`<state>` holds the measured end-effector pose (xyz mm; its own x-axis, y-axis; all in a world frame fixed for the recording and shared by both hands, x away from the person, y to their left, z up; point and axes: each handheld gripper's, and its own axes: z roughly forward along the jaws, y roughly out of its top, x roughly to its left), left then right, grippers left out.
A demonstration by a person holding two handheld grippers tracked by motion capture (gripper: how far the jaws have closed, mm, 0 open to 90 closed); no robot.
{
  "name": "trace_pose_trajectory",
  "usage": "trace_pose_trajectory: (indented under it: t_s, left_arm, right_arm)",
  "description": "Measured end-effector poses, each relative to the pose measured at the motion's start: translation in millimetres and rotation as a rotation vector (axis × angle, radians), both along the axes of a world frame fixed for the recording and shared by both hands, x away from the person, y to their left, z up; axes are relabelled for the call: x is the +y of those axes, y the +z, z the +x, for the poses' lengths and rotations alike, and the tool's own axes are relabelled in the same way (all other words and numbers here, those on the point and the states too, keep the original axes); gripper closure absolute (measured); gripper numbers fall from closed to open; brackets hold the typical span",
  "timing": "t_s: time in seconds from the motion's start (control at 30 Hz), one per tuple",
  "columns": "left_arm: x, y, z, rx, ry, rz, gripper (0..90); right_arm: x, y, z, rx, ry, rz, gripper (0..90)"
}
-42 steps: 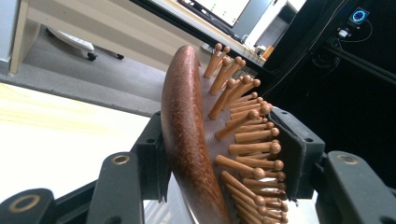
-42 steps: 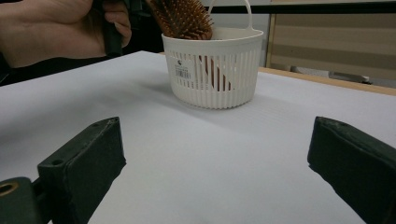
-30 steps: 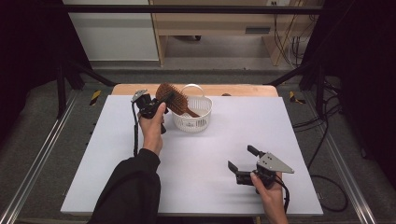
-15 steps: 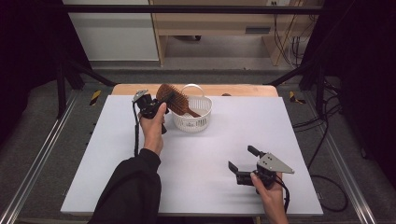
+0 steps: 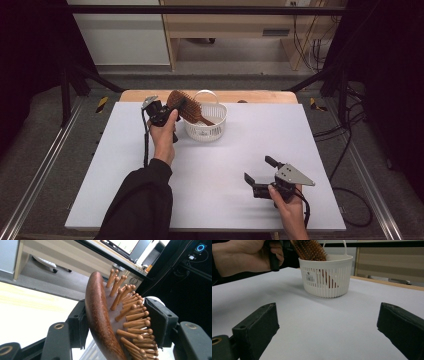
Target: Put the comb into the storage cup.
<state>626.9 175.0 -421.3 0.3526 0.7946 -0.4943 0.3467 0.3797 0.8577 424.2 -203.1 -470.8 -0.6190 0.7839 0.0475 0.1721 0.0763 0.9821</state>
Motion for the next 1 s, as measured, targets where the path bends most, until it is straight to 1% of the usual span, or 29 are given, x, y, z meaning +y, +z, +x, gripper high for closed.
trace_pose_trajectory:
  t_s: [0.07,0.13,0.23,0.33,0.5,0.57,0.73,0.8,0.87,0.9,1.0]
  left_arm:
    - [0.4,0.1,0.1,-0.003,0.001,0.012,38.3]
    - [0.5,0.1,-0.3,-0.003,-0.001,0.011,38.1]
    - [1.4,0.4,-0.4,-0.003,-0.001,0.013,37.9]
    - [0.9,0.9,-0.7,-0.010,0.004,0.025,37.0]
    - [0.6,1.8,-2.3,-0.020,0.006,0.061,33.9]
    - [0.8,1.5,-3.6,-0.023,0.009,0.073,31.0]
    - [2.5,-1.7,-6.4,-0.017,0.024,0.062,22.2]
    - [3.0,-2.3,-7.2,-0.012,0.029,0.063,16.3]
    - [3.7,-2.4,-7.6,-0.012,0.026,0.060,13.6]
    - [4.9,-1.8,-8.4,-0.008,0.018,0.049,11.6]
    - [5.6,-1.2,-10.9,-0.013,0.007,0.057,8.7]
  right_arm:
    - [-0.5,0.4,-0.2,0.001,-0.001,0.005,4.0]
    - [-1.3,0.8,-0.1,-0.001,-0.003,0.010,4.0]
    - [-0.6,0.3,0.2,0.002,0.001,0.006,4.0]
    - [-0.1,0.4,-0.1,-0.001,0.003,0.003,3.9]
    - [-0.7,0.8,0.2,-0.002,-0.001,0.007,4.0]
    - [-0.7,0.8,-0.2,-0.003,-0.001,0.005,3.9]
    - [-0.2,1.5,-0.8,-0.005,-0.004,0.007,3.7]
    - [-0.4,1.5,-0.6,-0.006,-0.005,0.006,3.6]
    - [-0.3,1.7,-0.6,-0.006,-0.007,0.007,3.6]
    - [-0.3,1.7,-0.7,-0.006,-0.007,0.008,3.6]
    - [-0.1,1.8,-1.2,-0.005,-0.007,0.006,3.5]
